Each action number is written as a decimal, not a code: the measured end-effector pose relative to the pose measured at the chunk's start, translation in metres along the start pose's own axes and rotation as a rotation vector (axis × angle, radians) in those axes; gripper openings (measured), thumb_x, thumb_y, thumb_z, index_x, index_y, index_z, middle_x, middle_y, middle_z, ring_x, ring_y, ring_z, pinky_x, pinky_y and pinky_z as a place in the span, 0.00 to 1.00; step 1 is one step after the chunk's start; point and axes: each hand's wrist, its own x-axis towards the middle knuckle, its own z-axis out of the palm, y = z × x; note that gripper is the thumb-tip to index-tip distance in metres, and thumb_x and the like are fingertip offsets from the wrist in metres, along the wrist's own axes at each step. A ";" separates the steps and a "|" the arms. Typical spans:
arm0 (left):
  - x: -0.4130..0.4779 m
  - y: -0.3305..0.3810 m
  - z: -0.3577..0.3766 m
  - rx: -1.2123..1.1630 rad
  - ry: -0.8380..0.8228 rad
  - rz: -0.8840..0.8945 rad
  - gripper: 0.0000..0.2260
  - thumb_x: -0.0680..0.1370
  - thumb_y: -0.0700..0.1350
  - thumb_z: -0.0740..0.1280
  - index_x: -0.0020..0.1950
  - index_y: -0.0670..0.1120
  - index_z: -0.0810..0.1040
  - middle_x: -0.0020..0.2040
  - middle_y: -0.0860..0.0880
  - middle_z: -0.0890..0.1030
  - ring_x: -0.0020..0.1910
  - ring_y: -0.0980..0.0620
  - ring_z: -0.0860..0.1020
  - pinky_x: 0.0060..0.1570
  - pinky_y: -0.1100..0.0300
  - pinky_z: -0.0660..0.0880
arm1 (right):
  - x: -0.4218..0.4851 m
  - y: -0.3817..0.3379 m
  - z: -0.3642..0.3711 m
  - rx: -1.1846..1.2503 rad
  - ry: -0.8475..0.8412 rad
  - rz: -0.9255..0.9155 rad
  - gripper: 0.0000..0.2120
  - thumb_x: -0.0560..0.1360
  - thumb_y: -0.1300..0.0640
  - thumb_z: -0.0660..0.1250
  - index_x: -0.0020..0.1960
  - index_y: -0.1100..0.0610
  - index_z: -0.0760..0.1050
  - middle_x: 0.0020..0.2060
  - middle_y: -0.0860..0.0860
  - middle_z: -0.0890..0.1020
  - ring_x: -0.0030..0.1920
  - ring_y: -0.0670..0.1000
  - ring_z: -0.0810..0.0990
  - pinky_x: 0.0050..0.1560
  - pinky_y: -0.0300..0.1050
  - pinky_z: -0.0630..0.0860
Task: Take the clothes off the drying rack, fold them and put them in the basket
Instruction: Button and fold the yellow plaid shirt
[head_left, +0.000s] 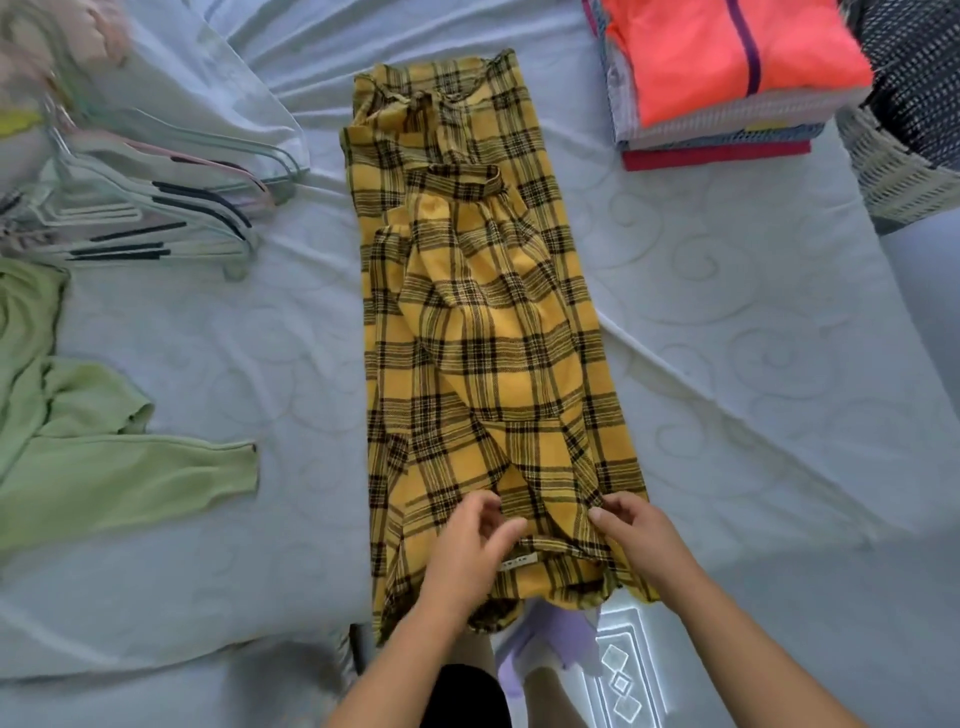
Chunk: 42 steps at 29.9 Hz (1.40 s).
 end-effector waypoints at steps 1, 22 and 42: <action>-0.011 -0.004 0.010 0.087 -0.117 0.027 0.20 0.76 0.55 0.65 0.65 0.50 0.69 0.56 0.54 0.75 0.56 0.55 0.73 0.56 0.62 0.71 | 0.001 -0.002 0.000 0.027 0.013 0.016 0.06 0.75 0.60 0.66 0.50 0.61 0.77 0.44 0.56 0.81 0.47 0.55 0.79 0.50 0.48 0.74; 0.116 0.053 -0.048 -0.397 0.303 -0.202 0.23 0.74 0.50 0.69 0.64 0.40 0.67 0.59 0.45 0.75 0.56 0.44 0.75 0.57 0.48 0.75 | -0.015 0.025 -0.011 -0.124 0.018 0.011 0.09 0.78 0.58 0.62 0.41 0.58 0.77 0.33 0.52 0.78 0.38 0.52 0.76 0.39 0.42 0.72; 0.005 -0.072 -0.046 -0.231 0.246 -0.442 0.20 0.74 0.46 0.70 0.63 0.40 0.72 0.60 0.42 0.78 0.58 0.44 0.75 0.57 0.54 0.71 | 0.000 -0.004 -0.008 -0.204 0.065 0.081 0.07 0.73 0.55 0.69 0.51 0.54 0.77 0.46 0.53 0.83 0.49 0.55 0.80 0.55 0.54 0.76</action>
